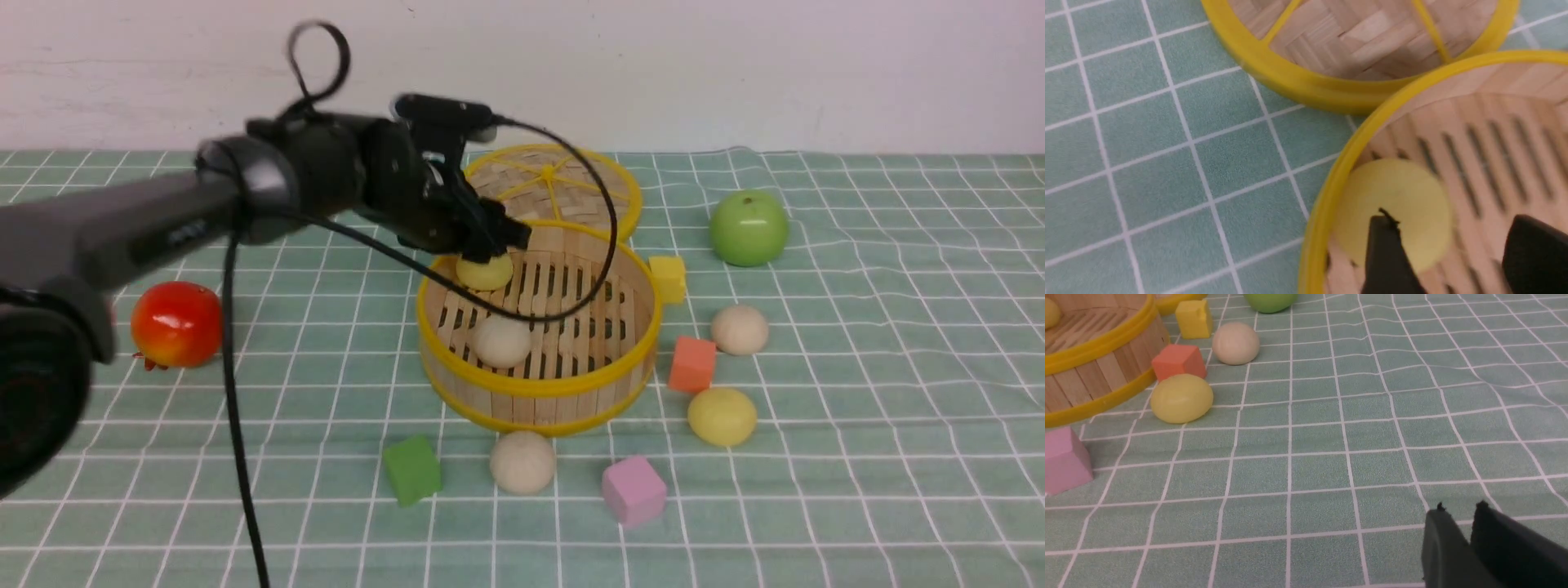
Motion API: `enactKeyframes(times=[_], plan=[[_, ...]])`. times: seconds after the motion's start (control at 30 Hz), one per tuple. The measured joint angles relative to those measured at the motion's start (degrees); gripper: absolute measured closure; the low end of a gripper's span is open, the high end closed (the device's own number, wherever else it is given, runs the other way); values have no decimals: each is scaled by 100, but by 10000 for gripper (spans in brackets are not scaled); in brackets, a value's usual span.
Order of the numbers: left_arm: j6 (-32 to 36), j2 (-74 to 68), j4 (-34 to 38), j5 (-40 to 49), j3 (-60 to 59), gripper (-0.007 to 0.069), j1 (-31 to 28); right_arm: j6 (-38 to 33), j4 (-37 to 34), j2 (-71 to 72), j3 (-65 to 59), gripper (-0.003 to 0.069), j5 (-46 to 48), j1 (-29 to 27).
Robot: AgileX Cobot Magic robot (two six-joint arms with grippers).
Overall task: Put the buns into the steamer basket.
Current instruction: Use the left arm to put the steamed stuffed bun into the steamer, then use the left arm to grab a steamed stuffed bun, then use the left arm to put the steamed stuffed bun into the steamer
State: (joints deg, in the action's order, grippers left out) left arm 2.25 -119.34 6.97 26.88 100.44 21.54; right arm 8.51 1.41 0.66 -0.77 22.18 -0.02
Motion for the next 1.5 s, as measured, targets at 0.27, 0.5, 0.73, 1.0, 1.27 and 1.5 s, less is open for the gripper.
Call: enactKeyframes(times=[0.27,0.5,0.73,1.0,1.27,1.5], plan=[[-5,1151,366,2496,-466,403,600,0,0,0,0,545,0,0],[0,916,328,2643,-1107,493,1210,0,0,0,0,539,0,0],[-5,507,1,2243,-1116,358,1236,0,0,0,0,528,0,0],[-108,233,-189,2106,-1116,309,1236,0,0,0,0,522,0,0],[-286,165,-182,2130,-1116,539,1236,0,0,0,0,519,0,0],[-225,840,37,2384,-1126,631,1254,0,0,0,0,515,0,0]])
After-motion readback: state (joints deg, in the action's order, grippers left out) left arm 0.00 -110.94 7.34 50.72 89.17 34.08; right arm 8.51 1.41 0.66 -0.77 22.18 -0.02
